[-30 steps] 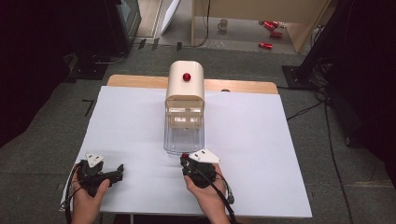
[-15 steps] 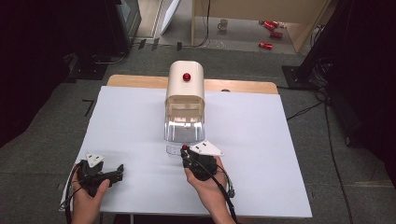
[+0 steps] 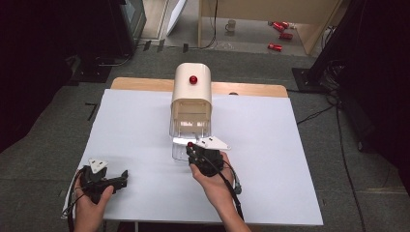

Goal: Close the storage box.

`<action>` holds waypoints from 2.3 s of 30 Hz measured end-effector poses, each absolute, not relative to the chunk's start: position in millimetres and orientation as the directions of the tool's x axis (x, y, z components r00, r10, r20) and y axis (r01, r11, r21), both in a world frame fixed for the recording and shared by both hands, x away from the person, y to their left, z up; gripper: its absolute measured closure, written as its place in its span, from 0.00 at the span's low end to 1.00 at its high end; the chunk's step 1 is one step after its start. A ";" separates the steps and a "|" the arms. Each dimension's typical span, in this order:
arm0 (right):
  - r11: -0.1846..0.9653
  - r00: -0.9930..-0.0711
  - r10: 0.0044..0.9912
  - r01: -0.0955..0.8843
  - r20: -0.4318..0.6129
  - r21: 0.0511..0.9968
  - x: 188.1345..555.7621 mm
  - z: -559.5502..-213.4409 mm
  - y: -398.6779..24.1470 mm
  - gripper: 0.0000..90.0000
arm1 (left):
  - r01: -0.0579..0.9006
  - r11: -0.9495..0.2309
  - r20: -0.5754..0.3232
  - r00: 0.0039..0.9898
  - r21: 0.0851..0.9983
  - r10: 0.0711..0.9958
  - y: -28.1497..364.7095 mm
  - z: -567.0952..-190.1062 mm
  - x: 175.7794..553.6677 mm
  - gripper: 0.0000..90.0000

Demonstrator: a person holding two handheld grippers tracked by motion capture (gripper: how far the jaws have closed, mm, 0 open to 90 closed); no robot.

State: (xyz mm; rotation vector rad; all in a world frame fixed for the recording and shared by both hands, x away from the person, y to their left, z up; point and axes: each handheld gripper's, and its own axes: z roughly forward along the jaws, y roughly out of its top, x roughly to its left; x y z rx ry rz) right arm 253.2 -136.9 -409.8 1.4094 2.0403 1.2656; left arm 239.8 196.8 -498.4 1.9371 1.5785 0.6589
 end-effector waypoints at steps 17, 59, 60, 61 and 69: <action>0.106 -0.421 0.891 0.560 0.172 0.822 283.0 -404.8 -134.6 0.85 | 0.709 -0.158 0.030 0.189 0.687 0.982 196.8 -498.6 239.9 0.00; 0.053 -0.389 0.899 0.552 0.201 0.832 330.3 -406.0 -137.6 0.74 | 0.712 -0.160 0.031 0.190 0.684 0.981 197.0 -498.3 240.3 0.00; 0.053 -0.389 0.899 0.552 0.201 0.832 330.3 -406.0 -137.6 0.74 | 0.712 -0.160 0.031 0.190 0.684 0.981 197.0 -498.3 240.3 0.00; 0.039 -0.395 0.892 0.552 0.220 0.833 327.7 -405.9 -140.4 0.55 | 0.710 -0.158 0.030 0.189 0.686 0.982 196.9 -498.5 240.0 0.00; 0.080 -0.374 0.908 0.597 0.189 0.798 308.1 -410.3 -151.3 0.00 | 0.709 -0.158 0.031 0.189 0.688 0.982 196.8 -498.6 239.6 0.00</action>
